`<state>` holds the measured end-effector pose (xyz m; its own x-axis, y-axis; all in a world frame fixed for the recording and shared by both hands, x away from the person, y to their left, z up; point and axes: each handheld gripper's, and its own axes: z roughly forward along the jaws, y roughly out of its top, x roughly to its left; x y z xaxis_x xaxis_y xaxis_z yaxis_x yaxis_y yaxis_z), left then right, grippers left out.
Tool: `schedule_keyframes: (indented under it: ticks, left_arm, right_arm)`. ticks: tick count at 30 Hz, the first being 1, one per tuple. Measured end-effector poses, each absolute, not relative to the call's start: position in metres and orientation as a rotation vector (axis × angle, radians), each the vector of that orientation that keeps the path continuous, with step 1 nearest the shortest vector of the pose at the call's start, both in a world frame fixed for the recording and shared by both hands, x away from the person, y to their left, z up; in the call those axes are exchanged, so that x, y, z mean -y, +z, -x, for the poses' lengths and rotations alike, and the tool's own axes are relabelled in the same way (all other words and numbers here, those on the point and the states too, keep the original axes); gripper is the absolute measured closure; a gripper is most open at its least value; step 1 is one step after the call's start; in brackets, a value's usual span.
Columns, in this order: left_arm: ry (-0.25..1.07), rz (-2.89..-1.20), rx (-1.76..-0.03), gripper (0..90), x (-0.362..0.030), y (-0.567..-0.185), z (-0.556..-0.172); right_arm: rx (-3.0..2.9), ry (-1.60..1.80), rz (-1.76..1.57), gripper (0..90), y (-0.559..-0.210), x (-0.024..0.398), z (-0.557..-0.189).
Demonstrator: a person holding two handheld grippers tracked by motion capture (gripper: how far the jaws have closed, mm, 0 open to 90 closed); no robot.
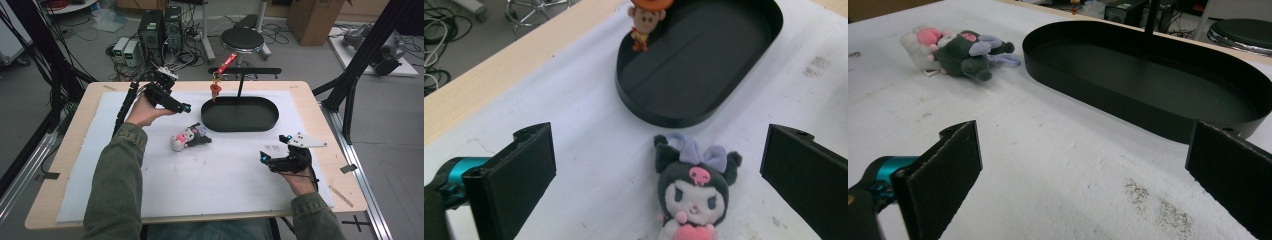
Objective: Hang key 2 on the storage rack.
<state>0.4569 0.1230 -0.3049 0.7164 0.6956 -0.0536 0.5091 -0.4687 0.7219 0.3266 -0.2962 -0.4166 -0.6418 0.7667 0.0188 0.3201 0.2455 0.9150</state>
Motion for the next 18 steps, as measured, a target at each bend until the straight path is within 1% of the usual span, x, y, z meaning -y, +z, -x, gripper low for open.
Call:
schedule_keyframes:
  ticks: [8,13,18]
  left_arm:
    - [0.334,-2.235,-0.841,2.4,-0.115,-0.309,-0.446]
    - [0.3,-2.245,-0.828,2.5,-0.116,-0.318,-0.441]
    - [0.259,-2.296,-0.846,2.5,-0.116,-0.334,-0.437]
  right_arm:
    - [-2.082,1.371,-1.002,0.7,-0.417,0.299,-0.325]
    - [-2.093,1.37,-0.997,0.7,-0.417,0.298,-0.324]
    - [-2.087,1.373,-0.991,0.7,-0.417,0.299,-0.324]
